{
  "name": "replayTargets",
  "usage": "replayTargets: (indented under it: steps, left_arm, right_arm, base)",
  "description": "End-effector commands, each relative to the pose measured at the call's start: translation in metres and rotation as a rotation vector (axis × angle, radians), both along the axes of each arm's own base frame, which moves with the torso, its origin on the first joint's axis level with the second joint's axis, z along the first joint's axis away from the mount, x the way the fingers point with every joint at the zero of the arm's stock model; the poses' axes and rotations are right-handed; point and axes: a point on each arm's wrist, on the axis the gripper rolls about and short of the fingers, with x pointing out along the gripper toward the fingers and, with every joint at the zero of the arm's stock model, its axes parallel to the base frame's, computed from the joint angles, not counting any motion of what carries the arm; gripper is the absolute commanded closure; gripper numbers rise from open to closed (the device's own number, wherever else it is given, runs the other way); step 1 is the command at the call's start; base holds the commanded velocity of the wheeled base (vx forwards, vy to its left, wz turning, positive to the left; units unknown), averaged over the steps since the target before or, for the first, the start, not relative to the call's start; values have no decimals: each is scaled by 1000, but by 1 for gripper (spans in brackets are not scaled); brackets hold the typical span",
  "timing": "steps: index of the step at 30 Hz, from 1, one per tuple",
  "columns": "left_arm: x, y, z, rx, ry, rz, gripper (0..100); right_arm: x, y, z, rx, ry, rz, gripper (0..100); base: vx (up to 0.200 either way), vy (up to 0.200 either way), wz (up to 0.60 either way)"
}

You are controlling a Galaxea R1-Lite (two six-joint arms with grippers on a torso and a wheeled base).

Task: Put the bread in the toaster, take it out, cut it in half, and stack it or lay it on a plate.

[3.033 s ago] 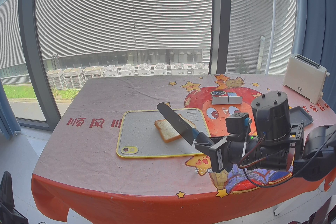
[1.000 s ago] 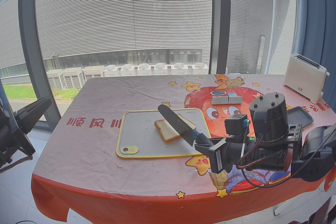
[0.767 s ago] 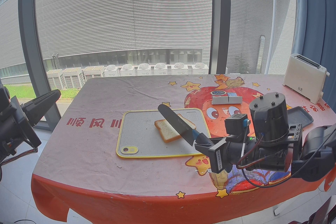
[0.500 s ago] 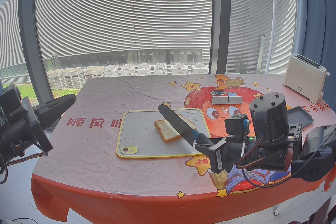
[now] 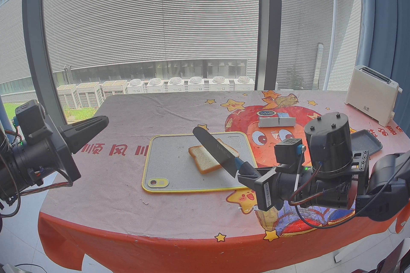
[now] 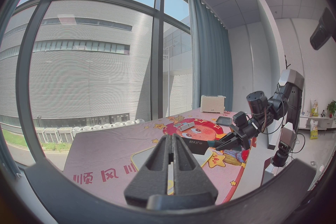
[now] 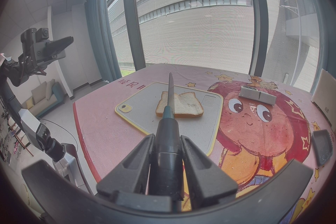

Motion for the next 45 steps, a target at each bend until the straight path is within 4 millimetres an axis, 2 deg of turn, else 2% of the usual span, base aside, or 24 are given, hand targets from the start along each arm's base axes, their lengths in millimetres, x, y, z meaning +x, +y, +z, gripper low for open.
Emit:
replayTargets:
  steps: [1,11,14,24,37,45]
  left_arm:
    - [14,-4,-9,25,40,-2,100]
    - [38,-14,-7,71,22,-25,100]
    - [44,-26,-4,70,18,-71,100]
    - [65,-47,-1,70,13,-120,100]
    - [77,-52,-1,72,15,-120,100]
    - [94,-60,-2,71,17,-125,100]
  right_arm:
    - [0,0,0,0,0,1,100]
    - [1,0,-1,-1,1,-4,100]
    - [2,-1,-1,0,2,-9,100]
    - [4,-1,0,5,2,-14,100]
    - [5,-2,2,8,-4,-18,100]
    - [7,1,3,11,-7,-16,100]
  base:
    - [0,0,0]
    - [0,0,0]
    - [0,0,0]
    - [0,0,0]
    - [0,0,0]
    - [0,0,0]
